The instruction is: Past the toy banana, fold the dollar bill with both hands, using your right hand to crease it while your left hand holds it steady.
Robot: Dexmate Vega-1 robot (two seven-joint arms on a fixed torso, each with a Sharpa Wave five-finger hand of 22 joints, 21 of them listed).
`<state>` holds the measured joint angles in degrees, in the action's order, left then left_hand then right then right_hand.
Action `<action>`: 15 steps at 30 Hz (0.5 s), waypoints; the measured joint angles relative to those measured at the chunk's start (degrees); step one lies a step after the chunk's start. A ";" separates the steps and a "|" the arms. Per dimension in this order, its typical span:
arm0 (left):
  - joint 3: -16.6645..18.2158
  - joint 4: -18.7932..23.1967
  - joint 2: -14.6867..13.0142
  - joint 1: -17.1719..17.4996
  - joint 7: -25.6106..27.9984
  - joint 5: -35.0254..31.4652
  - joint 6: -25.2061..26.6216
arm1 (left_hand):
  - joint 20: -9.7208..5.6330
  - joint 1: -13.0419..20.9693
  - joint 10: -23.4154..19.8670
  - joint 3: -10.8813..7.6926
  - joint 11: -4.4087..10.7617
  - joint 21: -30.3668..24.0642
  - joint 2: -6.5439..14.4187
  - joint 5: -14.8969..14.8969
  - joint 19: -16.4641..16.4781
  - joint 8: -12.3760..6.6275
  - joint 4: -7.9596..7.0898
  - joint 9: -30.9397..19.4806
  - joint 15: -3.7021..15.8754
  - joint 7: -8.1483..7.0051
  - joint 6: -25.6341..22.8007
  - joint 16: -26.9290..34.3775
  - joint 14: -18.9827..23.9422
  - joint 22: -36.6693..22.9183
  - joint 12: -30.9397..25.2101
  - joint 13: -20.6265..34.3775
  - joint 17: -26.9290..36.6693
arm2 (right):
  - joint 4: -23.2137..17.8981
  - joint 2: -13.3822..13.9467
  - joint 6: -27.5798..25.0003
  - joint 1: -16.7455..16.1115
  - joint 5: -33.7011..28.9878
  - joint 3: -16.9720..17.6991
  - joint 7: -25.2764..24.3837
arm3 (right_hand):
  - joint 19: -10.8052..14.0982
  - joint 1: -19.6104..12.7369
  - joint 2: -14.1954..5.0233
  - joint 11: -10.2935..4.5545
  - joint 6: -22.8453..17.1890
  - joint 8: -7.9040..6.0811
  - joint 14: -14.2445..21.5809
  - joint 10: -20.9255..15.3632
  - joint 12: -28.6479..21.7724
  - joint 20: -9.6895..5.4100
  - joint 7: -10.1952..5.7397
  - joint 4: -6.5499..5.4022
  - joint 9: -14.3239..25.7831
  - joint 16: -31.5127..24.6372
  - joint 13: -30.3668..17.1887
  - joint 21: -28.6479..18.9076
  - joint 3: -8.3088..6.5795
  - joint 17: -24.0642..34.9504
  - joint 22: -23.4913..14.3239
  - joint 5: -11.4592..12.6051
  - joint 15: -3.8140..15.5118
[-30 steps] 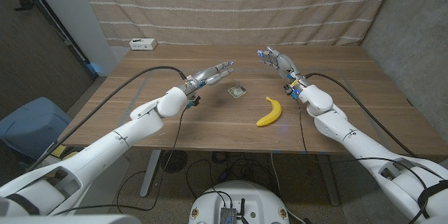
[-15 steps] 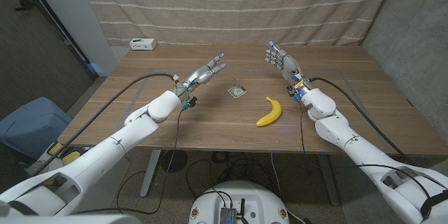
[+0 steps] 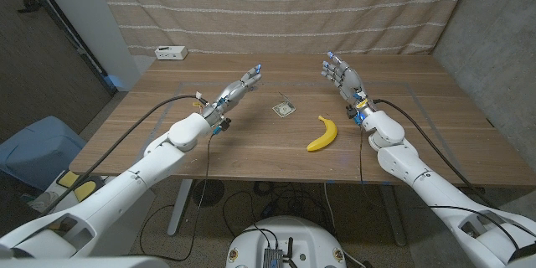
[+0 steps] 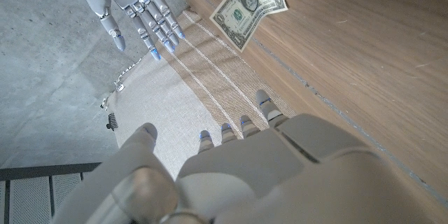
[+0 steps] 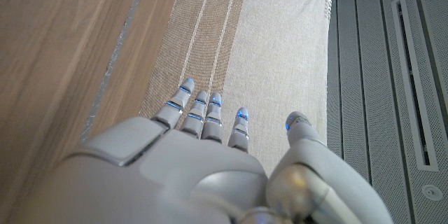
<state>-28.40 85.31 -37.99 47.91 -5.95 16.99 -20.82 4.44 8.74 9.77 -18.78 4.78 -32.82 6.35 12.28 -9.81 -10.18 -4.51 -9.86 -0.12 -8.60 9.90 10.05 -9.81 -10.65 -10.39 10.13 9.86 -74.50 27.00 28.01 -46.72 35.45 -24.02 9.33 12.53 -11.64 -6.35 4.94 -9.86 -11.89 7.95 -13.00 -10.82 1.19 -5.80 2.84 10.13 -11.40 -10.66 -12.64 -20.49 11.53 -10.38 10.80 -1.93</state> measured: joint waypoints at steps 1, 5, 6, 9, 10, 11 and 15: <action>0.06 -0.21 0.01 0.00 0.00 0.00 0.00 | -0.42 0.00 0.16 0.00 -0.16 0.00 0.00 0.00 -0.03 -0.21 0.00 0.00 0.00 0.09 -0.08 0.15 0.00 0.00 -0.03 0.00 0.00 | 0.00 0.00 0.00 0.00 0.01 0.00 -0.01 | 0.11 0.00 0.00 -0.01 -0.22 0.00 0.00 0.01 -0.21 -0.12 0.16 0.00 0.00 0.00 0.00 0.00 0.00 -0.08 0.00 0.00 0.00; 0.51 -1.57 0.08 0.01 -2.24 2.86 -1.31 | -0.57 0.00 -0.06 0.00 -0.41 0.00 0.00 0.02 -0.01 -0.22 0.00 0.00 0.00 0.43 0.02 0.15 0.00 0.00 -0.22 0.00 0.00 | -1.05 -0.02 0.06 -1.26 0.23 0.95 -1.68 | 0.17 0.00 0.00 0.40 -0.90 0.00 0.00 -0.40 -0.21 -0.18 0.68 0.00 0.00 0.00 0.00 0.00 0.00 -0.09 0.00 0.00 0.00; 0.62 -1.93 0.10 0.00 -2.24 2.86 -1.31 | -0.56 0.00 -0.06 0.00 -0.41 0.00 0.00 0.02 -0.01 -0.29 0.00 0.00 0.00 0.42 0.02 0.15 0.00 0.00 -0.33 0.00 0.00 | -1.05 -0.02 0.09 -1.26 0.23 0.95 -2.13 | 0.17 0.00 0.00 0.40 -0.89 0.00 0.00 -0.40 -0.37 -0.18 0.68 0.00 0.00 0.00 0.00 0.00 0.00 -0.09 0.00 0.00 0.00; 0.92 -2.96 0.11 -0.17 -3.89 4.60 -2.32 | -0.56 0.00 -0.05 0.00 -0.40 0.00 0.00 0.02 -0.01 -0.44 0.00 0.00 0.01 0.83 0.00 0.15 -0.01 -0.01 -0.44 0.00 0.01 | -2.32 0.26 0.16 -2.33 0.13 1.76 -3.73 | 0.21 0.00 0.00 0.26 -1.22 0.00 0.15 -0.95 -0.44 -0.14 0.79 0.03 0.00 0.00 0.00 0.00 0.03 -0.09 -0.01 0.00 -0.15; 0.95 -3.06 0.11 -0.19 -3.89 4.60 -2.32 | -0.56 0.00 -0.03 0.00 -0.42 0.00 0.00 0.02 -0.01 -0.44 0.00 0.00 0.01 0.93 -0.10 0.15 -0.01 -0.01 -0.44 0.00 0.01 | -2.32 0.26 0.16 -2.33 0.07 1.76 -3.97 | 0.38 0.00 0.00 0.30 -1.51 0.00 0.28 -1.17 -0.44 0.03 0.87 0.20 0.01 0.00 0.00 0.00 0.20 -0.09 -0.01 0.00 -0.19; 1.05 -3.50 0.12 -0.28 -6.09 6.67 -3.50 | -0.56 0.00 0.21 0.00 -0.66 0.00 0.00 0.02 -0.01 -0.44 0.00 0.00 0.01 0.93 -0.09 0.15 -0.01 -0.01 -0.44 0.00 0.01 | -4.10 0.80 0.17 -3.77 -0.16 2.82 -4.77 | 0.39 0.00 0.00 0.48 -1.61 0.00 0.46 -1.35 -0.44 0.04 0.77 0.24 0.00 0.00 0.00 0.00 0.24 -0.09 -0.01 0.00 -0.01; 1.35 -4.66 0.12 -0.49 -7.86 8.21 -4.23 | -0.56 0.00 0.02 0.00 -0.84 0.00 0.00 0.02 0.00 -0.65 0.00 -0.01 0.16 1.36 -0.08 0.15 -0.17 -0.01 -0.66 0.01 0.01 | -6.12 1.32 0.03 -5.11 -1.29 3.60 -7.51 | 0.15 0.00 0.00 0.58 -1.62 0.00 0.46 -1.45 -0.44 0.28 0.78 0.24 0.01 0.00 -0.01 0.00 0.24 -0.08 -0.01 0.00 -0.01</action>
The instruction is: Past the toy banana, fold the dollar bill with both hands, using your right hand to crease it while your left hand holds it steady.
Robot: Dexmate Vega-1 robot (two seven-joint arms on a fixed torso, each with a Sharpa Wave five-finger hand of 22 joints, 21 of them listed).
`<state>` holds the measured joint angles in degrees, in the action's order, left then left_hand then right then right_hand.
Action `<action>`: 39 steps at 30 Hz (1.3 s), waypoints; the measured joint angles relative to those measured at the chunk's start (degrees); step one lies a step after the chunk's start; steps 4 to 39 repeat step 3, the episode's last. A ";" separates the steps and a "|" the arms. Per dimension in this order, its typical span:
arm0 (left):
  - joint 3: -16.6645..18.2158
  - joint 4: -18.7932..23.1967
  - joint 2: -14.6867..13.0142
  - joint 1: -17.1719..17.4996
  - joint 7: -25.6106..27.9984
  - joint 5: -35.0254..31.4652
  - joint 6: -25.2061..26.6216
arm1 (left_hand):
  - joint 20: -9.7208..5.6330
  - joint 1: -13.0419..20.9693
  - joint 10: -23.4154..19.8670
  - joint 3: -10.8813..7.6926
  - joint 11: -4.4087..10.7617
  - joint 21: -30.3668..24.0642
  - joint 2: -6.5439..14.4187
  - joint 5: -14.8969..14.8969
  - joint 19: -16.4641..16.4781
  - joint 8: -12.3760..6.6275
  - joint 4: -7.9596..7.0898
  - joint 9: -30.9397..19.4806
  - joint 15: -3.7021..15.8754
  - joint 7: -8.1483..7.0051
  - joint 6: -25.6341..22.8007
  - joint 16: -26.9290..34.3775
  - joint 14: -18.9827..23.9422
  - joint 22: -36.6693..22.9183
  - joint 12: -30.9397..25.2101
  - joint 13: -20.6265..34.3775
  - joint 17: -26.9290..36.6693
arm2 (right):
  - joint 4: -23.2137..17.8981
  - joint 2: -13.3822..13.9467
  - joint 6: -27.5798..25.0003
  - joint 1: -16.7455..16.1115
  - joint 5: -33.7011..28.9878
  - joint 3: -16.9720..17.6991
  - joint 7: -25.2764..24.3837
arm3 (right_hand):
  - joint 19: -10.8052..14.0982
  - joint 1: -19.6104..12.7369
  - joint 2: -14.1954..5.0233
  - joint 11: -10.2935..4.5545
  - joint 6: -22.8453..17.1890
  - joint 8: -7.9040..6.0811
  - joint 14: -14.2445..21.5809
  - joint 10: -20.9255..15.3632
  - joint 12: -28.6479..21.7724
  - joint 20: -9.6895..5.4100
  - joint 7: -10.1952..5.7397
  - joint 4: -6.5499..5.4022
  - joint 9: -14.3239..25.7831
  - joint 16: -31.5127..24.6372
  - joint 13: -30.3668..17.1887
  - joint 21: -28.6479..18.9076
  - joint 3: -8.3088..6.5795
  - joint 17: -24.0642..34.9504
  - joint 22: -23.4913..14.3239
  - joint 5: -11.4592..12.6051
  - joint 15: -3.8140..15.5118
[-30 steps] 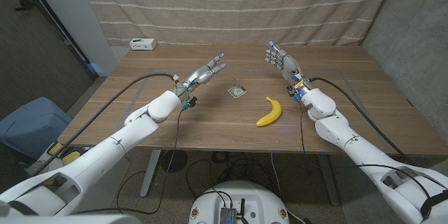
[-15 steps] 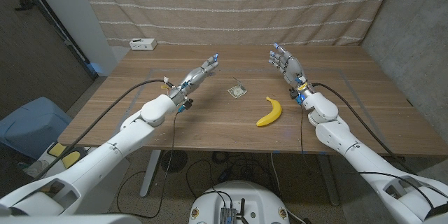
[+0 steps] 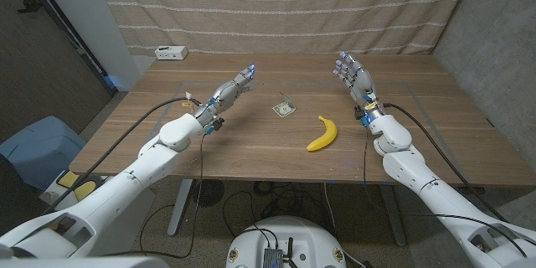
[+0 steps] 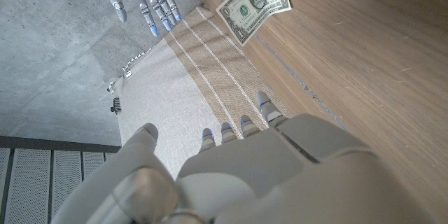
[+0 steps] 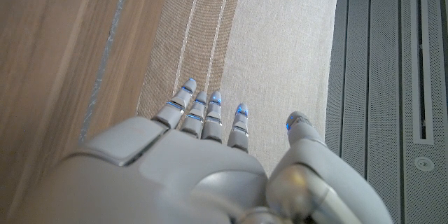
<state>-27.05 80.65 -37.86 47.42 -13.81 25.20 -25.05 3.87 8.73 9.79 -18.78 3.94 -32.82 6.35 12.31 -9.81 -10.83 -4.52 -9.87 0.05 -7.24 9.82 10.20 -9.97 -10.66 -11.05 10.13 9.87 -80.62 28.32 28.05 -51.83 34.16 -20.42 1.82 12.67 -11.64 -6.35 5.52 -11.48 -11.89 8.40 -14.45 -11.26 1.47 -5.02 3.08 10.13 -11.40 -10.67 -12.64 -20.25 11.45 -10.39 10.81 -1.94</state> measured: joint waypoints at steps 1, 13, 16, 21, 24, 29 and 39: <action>0.10 -0.55 -0.03 -0.08 -0.71 0.54 -0.21 | 0.00 0.00 0.00 0.00 0.00 0.00 0.00 0.00 0.00 0.00 0.00 0.00 0.10 0.12 0.06 0.00 -0.10 0.00 0.00 0.00 0.00 | -0.53 0.11 -0.14 -0.46 -0.52 0.13 -0.93 | -0.19 0.00 0.00 0.00 -0.22 0.00 0.00 0.00 0.00 0.19 0.22 0.00 0.00 0.00 0.00 0.00 0.00 0.00 0.00 0.00 0.00; 0.27 -1.36 -0.14 -0.23 -1.95 1.59 -0.38 | 0.00 0.00 0.00 0.00 0.00 0.00 0.00 0.00 0.00 0.00 0.00 0.00 0.45 0.19 -0.01 0.00 0.08 0.00 0.00 0.00 0.00 | -2.92 0.43 -0.33 -1.68 -1.85 0.53 -3.21 | -0.19 0.00 0.00 0.00 -0.30 0.00 0.00 0.00 0.00 0.19 0.31 0.00 0.00 0.00 0.00 0.00 0.00 0.00 0.00 0.00 0.00; 0.27 -1.36 -0.14 -0.23 -1.95 1.59 -0.38 | 0.00 0.00 0.00 0.00 0.00 0.00 0.00 0.00 0.00 0.00 0.00 0.00 0.45 0.19 -0.01 0.00 0.08 0.00 0.00 0.00 0.00 | -2.92 0.43 -0.33 -1.68 -1.85 0.53 -3.21 | -0.19 0.00 0.00 0.00 -0.30 0.00 0.00 0.00 0.00 0.19 0.31 0.00 0.00 0.00 0.00 0.00 0.00 0.00 0.00 0.00 0.00; 0.27 -1.36 -0.14 -0.23 -1.95 1.59 -0.38 | 0.00 0.00 0.00 0.00 0.00 0.00 0.00 0.00 0.00 0.00 0.00 0.00 0.45 0.19 -0.01 0.00 0.08 0.00 0.00 0.00 0.00 | -2.92 0.43 -0.33 -1.68 -1.85 0.53 -3.21 | -0.19 0.00 0.00 0.00 -0.30 0.00 0.00 0.00 0.00 0.19 0.31 0.00 0.00 0.00 0.00 0.00 0.00 0.00 0.00 0.00 0.00; 0.27 -1.36 -0.14 -0.23 -1.95 1.59 -0.38 | 0.00 0.00 0.00 0.00 0.00 0.00 0.00 0.00 0.00 0.00 0.00 0.00 0.45 0.19 -0.01 0.00 0.08 0.00 0.00 0.00 0.00 | -2.92 0.43 -0.33 -1.68 -1.85 0.53 -3.21 | -0.19 0.00 0.00 0.00 -0.30 0.00 0.00 0.00 0.00 0.19 0.31 0.00 0.00 0.00 0.00 0.00 0.00 0.00 0.00 0.00 0.00; 0.27 -1.36 -0.14 -0.23 -1.95 1.59 -0.38 | 0.00 0.00 0.00 0.00 0.00 0.00 0.00 0.00 0.00 0.00 0.00 0.00 0.45 0.19 -0.01 0.00 0.08 0.00 0.00 0.00 0.00 | -2.92 0.43 -0.33 -1.68 -1.85 0.53 -3.21 | -0.19 0.00 0.00 0.00 -0.30 0.00 0.00 0.00 0.00 0.19 0.31 0.00 0.00 0.00 0.00 0.00 0.00 0.00 0.00 0.00 0.00; 0.27 -1.36 -0.14 -0.23 -1.95 1.59 -0.38 | 0.00 0.00 0.00 0.00 0.00 0.00 0.00 0.00 0.00 0.00 0.00 0.00 0.45 0.19 -0.01 0.00 0.08 0.00 0.00 0.00 0.00 | -2.92 0.43 -0.33 -1.68 -1.85 0.53 -3.21 | -0.19 0.00 0.00 0.00 -0.30 0.00 0.00 0.00 0.00 0.19 0.31 0.00 0.00 0.00 0.00 0.00 0.00 0.00 0.00 0.00 0.00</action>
